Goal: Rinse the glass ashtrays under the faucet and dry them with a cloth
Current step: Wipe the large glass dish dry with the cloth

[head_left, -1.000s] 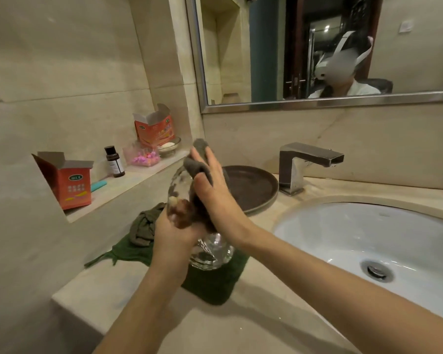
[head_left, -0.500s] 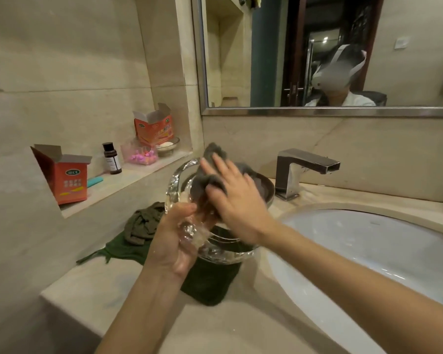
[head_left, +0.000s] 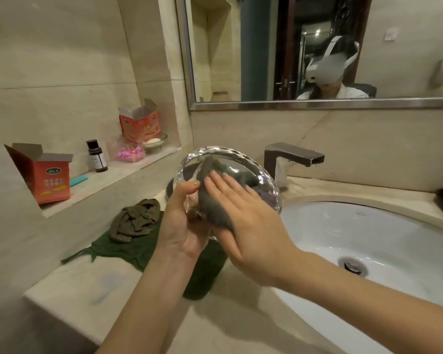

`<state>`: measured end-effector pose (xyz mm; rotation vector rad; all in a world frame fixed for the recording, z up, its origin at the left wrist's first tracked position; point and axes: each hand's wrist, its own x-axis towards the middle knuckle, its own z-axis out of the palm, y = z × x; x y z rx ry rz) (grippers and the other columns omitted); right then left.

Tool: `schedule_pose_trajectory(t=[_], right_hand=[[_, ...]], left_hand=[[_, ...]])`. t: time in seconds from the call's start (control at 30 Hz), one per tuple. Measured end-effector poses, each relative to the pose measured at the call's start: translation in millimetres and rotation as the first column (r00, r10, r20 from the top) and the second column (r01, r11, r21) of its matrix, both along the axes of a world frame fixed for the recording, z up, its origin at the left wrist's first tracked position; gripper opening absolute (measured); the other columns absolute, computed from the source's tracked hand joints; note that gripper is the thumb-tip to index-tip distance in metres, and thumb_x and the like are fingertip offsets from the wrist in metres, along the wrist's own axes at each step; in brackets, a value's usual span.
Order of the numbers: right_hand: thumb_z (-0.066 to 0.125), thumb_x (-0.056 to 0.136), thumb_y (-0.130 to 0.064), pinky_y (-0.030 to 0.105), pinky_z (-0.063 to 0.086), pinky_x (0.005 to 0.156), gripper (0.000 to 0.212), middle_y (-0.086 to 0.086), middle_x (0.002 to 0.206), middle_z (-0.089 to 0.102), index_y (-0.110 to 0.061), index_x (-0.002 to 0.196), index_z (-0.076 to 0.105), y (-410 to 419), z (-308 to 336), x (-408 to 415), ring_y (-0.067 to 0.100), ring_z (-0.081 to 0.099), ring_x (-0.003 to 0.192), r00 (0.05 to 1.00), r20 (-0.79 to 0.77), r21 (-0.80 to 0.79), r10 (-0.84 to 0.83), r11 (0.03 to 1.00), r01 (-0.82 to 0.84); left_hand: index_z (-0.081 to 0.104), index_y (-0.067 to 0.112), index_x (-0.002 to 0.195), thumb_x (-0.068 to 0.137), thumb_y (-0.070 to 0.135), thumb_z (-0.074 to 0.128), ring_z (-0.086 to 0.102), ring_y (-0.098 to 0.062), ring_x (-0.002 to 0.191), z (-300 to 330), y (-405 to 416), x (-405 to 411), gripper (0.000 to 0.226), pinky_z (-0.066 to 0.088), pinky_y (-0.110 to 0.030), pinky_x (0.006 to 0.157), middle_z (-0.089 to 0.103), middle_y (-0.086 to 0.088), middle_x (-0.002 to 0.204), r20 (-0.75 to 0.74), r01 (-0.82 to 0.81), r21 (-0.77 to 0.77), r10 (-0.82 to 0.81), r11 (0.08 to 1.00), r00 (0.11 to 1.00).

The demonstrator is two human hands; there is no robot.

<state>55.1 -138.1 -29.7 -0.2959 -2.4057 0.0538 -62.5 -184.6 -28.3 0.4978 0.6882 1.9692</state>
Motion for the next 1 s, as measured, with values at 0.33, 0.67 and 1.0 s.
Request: schedule_pose_trajectory(t=[0.33,0.67,1.0], right_hand=[[0.044,0.094,-0.025,0.022,0.045,0.09,0.026,0.01,0.114,0.067,-0.012,0.11,0.058,79.3,-34.0,89.5,0.019,0.059,0.108,0.998,-0.063,0.273,0.025,0.962,-0.007],[0.049,0.093,-0.026,0.018,0.053,0.055,0.02,0.0,0.07,0.069,-0.012,0.091,0.063,83.8,51.7,88.7,0.012,0.066,0.065,0.815,-0.502,-0.865,-0.288,0.188,-0.466],[0.05,0.077,-0.015,0.034,0.035,0.074,0.015,0.008,0.09,0.053,-0.01,0.091,0.053,80.2,3.3,23.9,0.025,0.045,0.084,0.813,-0.387,-0.116,-0.435,0.898,0.425]], left_hand=[[0.071,0.008,0.059,0.046,0.011,0.085,0.062,-0.037,0.108,-2.9,17.1,4.6,0.019,0.056,-0.041,0.083,0.062,-0.026,0.118,-0.003,0.098,0.092,-0.098,0.991,0.995],[0.06,0.009,0.062,0.057,0.007,0.063,0.062,-0.036,0.106,4.6,28.4,17.4,0.006,0.055,-0.041,0.083,0.062,-0.026,0.118,0.012,0.1,0.069,-0.101,0.993,0.995],[0.055,-0.019,0.095,0.064,0.011,0.058,0.07,-0.017,0.079,-10.6,32.3,31.7,0.044,0.056,-0.031,0.083,0.072,-0.007,0.08,-0.047,0.226,0.064,-0.223,0.972,0.974]])
